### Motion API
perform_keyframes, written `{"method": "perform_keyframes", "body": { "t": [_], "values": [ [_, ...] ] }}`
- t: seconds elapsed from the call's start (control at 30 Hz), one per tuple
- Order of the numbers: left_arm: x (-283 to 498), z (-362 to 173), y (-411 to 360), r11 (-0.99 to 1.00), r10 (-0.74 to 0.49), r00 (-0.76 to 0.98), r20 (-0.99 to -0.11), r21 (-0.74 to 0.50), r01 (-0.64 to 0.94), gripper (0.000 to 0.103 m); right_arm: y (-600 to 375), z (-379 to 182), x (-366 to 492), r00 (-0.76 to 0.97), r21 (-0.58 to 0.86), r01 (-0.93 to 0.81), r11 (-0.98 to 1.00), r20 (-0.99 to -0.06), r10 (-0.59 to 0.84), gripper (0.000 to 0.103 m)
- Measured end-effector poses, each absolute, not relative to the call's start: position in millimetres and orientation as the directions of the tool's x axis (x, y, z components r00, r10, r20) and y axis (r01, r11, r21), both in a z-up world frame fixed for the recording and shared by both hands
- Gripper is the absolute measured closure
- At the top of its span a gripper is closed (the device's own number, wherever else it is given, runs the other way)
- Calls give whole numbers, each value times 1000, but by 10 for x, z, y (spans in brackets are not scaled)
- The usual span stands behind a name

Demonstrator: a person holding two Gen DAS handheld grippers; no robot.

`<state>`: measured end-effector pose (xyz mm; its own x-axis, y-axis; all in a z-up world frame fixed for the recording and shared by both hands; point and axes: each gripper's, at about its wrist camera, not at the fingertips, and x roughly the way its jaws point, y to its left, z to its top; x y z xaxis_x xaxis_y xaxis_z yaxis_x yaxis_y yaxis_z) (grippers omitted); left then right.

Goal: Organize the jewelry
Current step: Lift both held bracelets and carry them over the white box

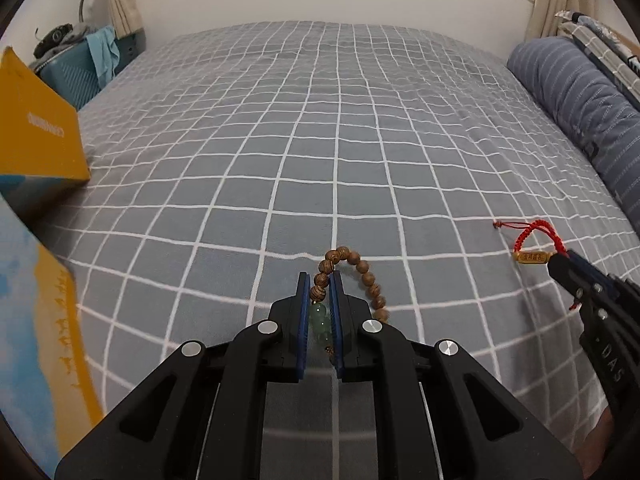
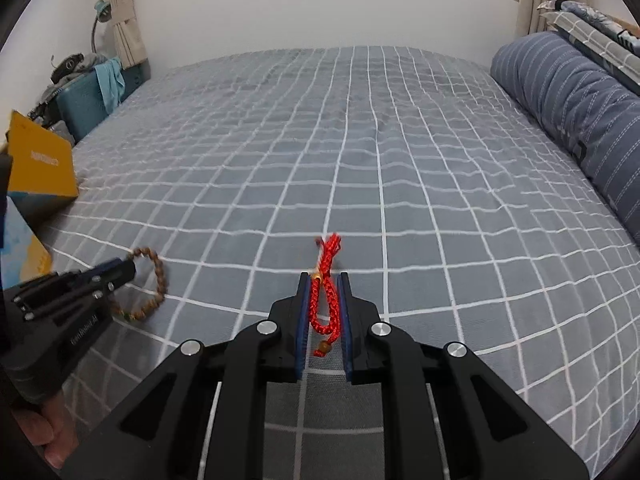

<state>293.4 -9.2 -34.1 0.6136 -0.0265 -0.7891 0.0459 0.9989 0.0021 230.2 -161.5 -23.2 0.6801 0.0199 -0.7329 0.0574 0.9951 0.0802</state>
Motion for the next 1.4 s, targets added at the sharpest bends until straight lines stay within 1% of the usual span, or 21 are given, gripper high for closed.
{"method": "perform_keyframes", "body": {
  "t": [0.03,0.2,0.43,0.77,1.17,1.4],
  "values": [
    [2891,-279,-90,998,-43,616,-786,-13,54,94,-1625,-189,2288,685,85,54,995,-728,25,91],
    [2749,-96,-79,998,-43,624,-780,-11,56,96,-1617,28,2184,694,89,54,995,-719,27,91],
    [2613,57,-1,998,-53,613,-788,-27,51,96,-1583,150,2083,669,99,70,993,-743,27,91],
    [2389,340,187,998,-56,609,-791,-44,34,96,-1470,322,1956,662,111,48,993,-748,52,91],
    [2060,654,598,998,-39,627,-778,-58,-10,96,-1022,660,1813,674,124,-41,991,-729,119,91],
    [1778,955,963,996,-5,664,-747,-62,-62,96,-531,886,1770,683,122,-124,985,-709,174,91]
  ]
}}
